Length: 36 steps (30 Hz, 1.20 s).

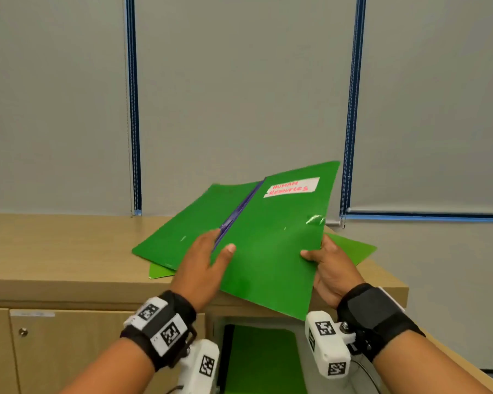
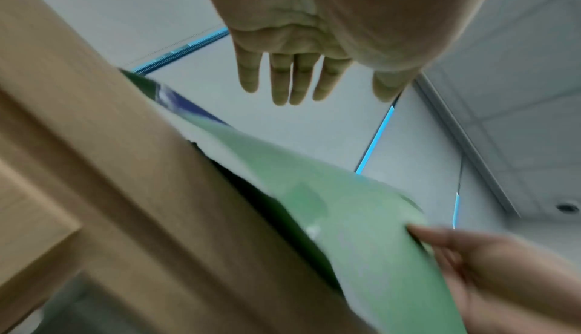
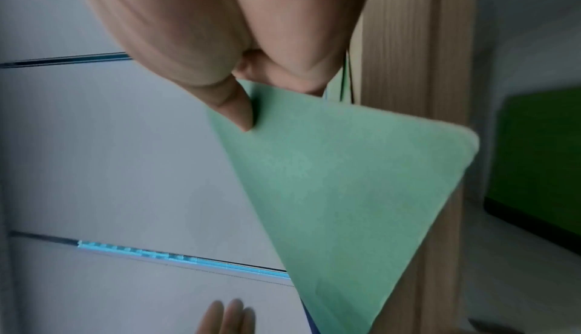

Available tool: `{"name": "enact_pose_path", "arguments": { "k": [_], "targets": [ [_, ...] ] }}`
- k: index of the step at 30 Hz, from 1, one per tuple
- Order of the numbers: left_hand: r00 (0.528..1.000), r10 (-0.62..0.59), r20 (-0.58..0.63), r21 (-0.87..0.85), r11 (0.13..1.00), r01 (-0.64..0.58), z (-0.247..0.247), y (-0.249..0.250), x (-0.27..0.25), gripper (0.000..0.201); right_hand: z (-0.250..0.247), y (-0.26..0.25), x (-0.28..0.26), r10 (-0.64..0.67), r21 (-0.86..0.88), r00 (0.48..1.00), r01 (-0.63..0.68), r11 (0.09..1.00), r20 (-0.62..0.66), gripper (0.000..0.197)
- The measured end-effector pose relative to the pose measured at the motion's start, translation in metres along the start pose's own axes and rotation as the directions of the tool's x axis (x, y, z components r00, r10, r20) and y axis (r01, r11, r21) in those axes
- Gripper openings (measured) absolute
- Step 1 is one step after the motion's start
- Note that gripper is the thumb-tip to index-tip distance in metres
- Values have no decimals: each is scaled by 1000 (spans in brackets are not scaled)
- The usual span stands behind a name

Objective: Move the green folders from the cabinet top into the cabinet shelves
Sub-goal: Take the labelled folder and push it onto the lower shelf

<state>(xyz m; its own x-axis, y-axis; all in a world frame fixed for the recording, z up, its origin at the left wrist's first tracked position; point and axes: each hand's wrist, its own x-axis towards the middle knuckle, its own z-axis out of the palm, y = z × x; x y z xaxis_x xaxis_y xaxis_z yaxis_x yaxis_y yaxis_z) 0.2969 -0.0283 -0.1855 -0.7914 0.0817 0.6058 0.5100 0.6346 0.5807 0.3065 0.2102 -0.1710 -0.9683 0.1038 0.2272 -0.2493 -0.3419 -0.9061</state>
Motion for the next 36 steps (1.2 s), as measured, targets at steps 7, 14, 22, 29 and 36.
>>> {"name": "enact_pose_path", "arguments": {
  "k": [7, 14, 22, 29, 36],
  "targets": [
    [984, -166, -64, -190, 970, 151, -48, 11, 29, 79, -28, -14, -29, -172, 3, 980, 172, 985, 101, 60],
    [982, 62, -177, -483, 864, -141, -41, 51, -12, 43, -30, -12, -58, -235, -57, 967, 241, 969, 94, 54],
    [973, 94, -213, -761, 609, -225, -54, 62, -54, 18, -27, -24, -87, -419, -524, 907, 371, 766, 29, 70],
    [997, -72, 10, -802, 595, 51, 1, -9, -94, 29, -43, 32, -90, -166, -352, 985, 169, 921, 40, 50],
    [956, -252, 152, -696, 659, 285, 76, -85, -152, 25, -91, 151, -95, 70, -364, 994, -98, 926, -87, 52]
  ]
}}
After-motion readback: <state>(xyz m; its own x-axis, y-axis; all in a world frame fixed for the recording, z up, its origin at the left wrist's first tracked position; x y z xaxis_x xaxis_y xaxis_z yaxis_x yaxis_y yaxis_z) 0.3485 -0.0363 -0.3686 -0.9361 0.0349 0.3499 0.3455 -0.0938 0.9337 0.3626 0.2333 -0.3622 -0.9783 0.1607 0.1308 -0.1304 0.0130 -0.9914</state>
